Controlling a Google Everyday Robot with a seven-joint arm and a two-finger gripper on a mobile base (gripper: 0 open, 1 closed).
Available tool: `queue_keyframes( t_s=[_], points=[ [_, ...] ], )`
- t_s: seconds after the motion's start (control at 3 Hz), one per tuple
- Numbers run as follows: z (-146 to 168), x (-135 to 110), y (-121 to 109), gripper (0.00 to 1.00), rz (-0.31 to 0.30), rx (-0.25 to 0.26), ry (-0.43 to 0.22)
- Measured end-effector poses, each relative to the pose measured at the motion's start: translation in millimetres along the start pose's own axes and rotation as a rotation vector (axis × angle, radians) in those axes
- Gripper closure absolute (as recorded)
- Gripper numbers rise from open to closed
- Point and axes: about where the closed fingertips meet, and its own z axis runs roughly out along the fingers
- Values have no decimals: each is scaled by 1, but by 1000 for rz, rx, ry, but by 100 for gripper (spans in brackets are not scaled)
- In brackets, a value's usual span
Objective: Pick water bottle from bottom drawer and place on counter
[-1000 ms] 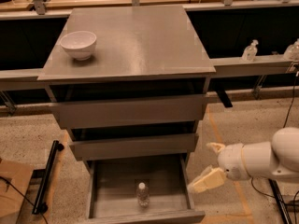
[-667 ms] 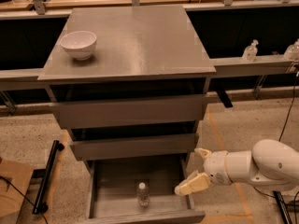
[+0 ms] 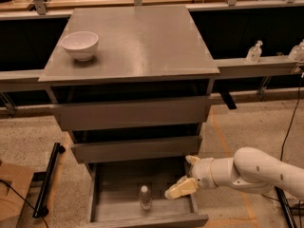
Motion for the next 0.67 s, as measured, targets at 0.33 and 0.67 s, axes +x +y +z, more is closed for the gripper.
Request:
queue_keyframes(
  t_s=[0.33, 0.67],
  points=[
    [16, 4, -5, 0, 12, 7, -6],
    [56, 11, -15, 0, -26, 38, -7]
  ],
)
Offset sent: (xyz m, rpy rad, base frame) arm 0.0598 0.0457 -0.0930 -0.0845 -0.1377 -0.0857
